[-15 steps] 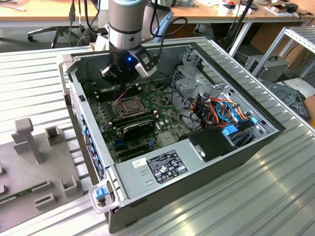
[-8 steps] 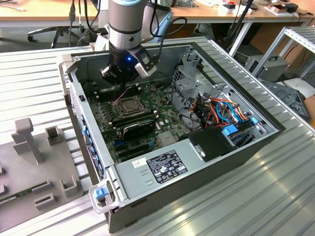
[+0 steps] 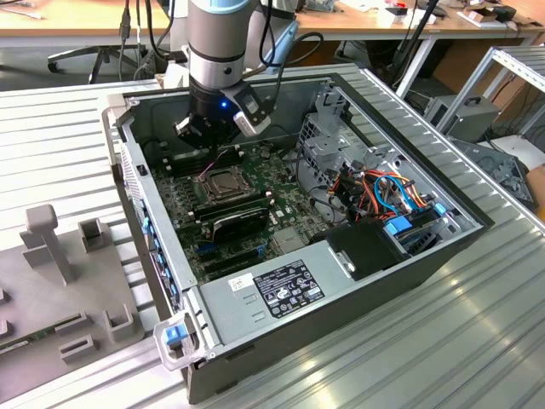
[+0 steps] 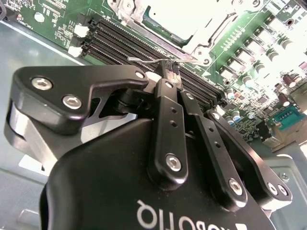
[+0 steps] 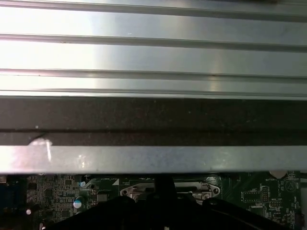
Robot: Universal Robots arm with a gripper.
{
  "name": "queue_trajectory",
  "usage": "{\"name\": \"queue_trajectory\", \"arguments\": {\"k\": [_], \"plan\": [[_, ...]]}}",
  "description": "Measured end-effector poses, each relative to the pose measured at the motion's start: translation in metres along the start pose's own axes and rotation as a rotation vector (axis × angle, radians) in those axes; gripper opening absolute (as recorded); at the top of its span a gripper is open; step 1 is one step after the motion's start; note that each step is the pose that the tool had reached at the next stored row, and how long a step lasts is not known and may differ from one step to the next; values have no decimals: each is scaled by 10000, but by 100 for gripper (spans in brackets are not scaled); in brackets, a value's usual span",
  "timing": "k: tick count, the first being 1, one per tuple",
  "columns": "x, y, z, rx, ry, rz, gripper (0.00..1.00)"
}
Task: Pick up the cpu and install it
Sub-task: 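Install the first cpu locking lever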
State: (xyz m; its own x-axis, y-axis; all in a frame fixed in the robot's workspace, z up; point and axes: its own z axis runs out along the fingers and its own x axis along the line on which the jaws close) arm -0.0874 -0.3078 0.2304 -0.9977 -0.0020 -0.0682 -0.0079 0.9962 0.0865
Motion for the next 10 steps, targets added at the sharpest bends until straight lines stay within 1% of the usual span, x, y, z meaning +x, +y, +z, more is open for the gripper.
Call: {"name": "queue_trajectory", "arguments": {"k": [5,10], "plan": [[-3,0,4,-1,-1,-2,11],[-64,-3,31,-1,0,0,11]]}}
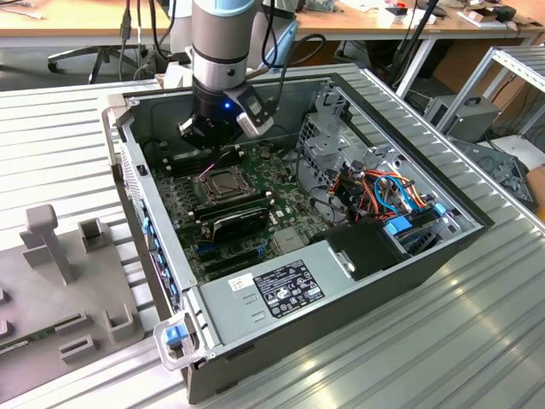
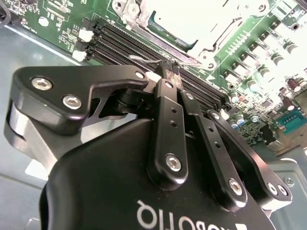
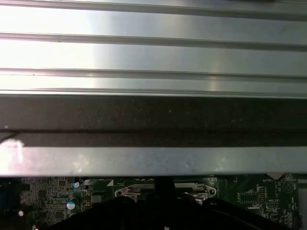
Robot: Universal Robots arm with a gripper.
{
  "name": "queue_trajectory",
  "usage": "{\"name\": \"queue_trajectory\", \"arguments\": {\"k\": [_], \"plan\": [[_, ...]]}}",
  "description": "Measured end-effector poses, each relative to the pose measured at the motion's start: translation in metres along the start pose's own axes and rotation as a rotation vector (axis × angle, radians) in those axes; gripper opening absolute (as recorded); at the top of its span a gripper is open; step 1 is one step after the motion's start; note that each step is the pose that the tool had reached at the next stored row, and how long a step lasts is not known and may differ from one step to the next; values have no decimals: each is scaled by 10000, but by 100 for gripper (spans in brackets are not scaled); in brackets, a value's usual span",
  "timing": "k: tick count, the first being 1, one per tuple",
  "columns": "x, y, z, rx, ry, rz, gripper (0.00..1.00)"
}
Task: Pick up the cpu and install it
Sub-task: 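Install the first cpu locking lever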
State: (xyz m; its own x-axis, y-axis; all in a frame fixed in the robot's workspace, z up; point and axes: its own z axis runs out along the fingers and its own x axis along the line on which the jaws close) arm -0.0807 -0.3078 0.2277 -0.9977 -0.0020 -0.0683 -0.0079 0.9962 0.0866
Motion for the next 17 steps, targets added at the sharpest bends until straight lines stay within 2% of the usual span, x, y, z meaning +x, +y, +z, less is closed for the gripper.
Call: {"name": "queue_trajectory", "arguments": {"k": [17], "plan": [[-150,-7,80,4,0,-1,11]]}}
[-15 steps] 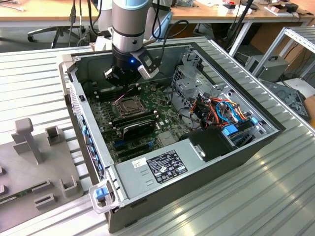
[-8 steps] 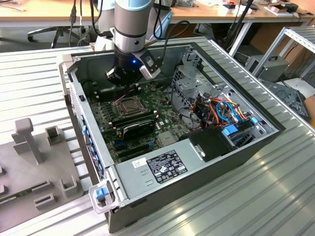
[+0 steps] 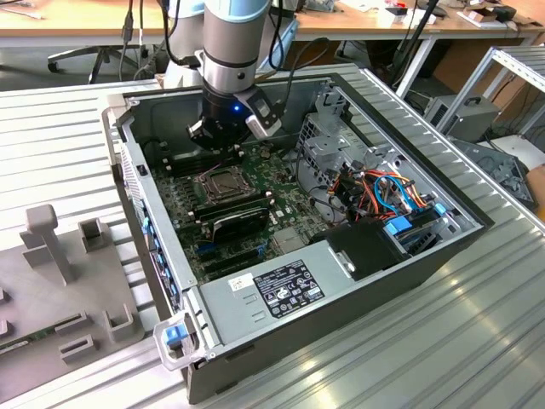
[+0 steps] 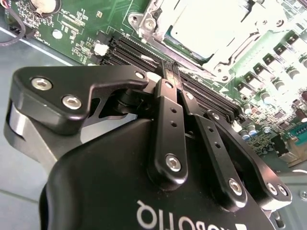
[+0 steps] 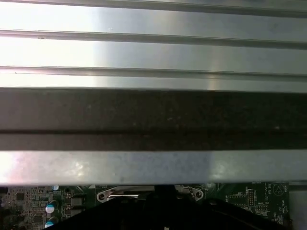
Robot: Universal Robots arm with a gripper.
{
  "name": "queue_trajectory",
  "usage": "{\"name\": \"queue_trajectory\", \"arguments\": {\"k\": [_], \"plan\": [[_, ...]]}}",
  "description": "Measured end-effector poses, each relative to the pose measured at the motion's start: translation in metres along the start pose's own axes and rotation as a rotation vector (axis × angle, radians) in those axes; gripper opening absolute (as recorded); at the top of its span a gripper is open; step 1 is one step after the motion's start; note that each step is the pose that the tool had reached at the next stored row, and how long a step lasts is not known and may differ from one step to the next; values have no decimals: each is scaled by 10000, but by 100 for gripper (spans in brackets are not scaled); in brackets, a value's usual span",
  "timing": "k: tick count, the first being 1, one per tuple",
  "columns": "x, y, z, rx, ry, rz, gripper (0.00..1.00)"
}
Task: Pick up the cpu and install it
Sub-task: 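Install the first cpu locking lever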
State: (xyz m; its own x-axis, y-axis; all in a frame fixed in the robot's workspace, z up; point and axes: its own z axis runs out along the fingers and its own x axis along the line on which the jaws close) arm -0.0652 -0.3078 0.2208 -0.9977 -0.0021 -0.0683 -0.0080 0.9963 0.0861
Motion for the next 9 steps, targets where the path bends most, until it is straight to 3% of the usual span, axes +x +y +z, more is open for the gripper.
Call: {"name": "queue_trajectory", "arguments": {"k": [9], "plan": [[-67,-6,67,52,0,-4,11]]}}
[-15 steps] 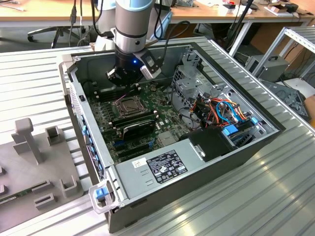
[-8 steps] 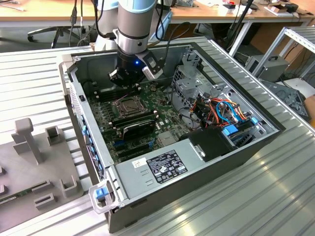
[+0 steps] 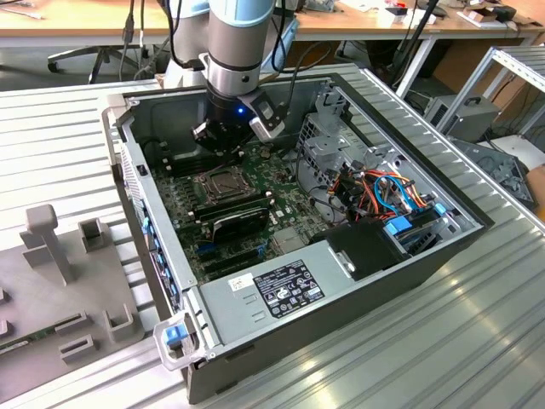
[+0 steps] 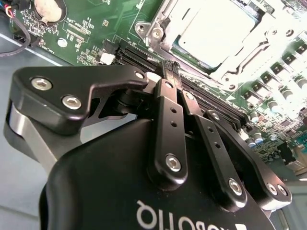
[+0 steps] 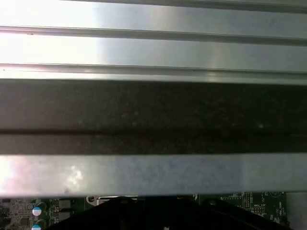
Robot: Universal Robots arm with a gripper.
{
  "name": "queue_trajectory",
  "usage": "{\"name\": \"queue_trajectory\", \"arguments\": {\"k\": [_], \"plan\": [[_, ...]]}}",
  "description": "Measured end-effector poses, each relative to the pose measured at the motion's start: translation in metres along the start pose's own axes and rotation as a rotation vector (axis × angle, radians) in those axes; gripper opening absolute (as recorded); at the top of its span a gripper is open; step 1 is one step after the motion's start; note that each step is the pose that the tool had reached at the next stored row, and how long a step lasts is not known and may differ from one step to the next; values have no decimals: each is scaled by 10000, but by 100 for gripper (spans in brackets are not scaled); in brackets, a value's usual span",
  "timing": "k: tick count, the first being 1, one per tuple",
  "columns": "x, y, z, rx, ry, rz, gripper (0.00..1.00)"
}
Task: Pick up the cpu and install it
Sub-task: 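Install the first cpu locking lever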
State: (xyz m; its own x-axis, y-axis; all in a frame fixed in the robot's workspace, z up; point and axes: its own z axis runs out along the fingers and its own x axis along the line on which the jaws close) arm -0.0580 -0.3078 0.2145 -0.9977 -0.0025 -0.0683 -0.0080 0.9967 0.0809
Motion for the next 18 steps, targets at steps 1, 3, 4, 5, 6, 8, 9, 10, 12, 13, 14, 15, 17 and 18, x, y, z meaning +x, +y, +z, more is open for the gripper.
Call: {"name": "queue_trajectory", "arguments": {"k": [1,3,4,5,6,8,9,10,12,13,14,15,17,18], "plan": [[-8,-1,15,24,0,-1,11],[-18,-3,36,70,0,-4,11],[-21,-3,42,88,1,-5,11],[-24,-4,50,114,1,-7,11],[-27,-4,55,134,1,-9,11],[-28,-5,60,157,3,-9,11],[-29,-5,64,162,1,-10,11],[-29,-5,68,171,0,-11,11],[-31,-3,84,190,2,-14,11],[-31,-1,89,194,3,-13,11],[-31,5,94,195,3,-11,11],[-31,11,96,195,3,-12,11],[-31,23,100,193,2,-13,11],[-31,25,100,194,2,-13,11]]}}
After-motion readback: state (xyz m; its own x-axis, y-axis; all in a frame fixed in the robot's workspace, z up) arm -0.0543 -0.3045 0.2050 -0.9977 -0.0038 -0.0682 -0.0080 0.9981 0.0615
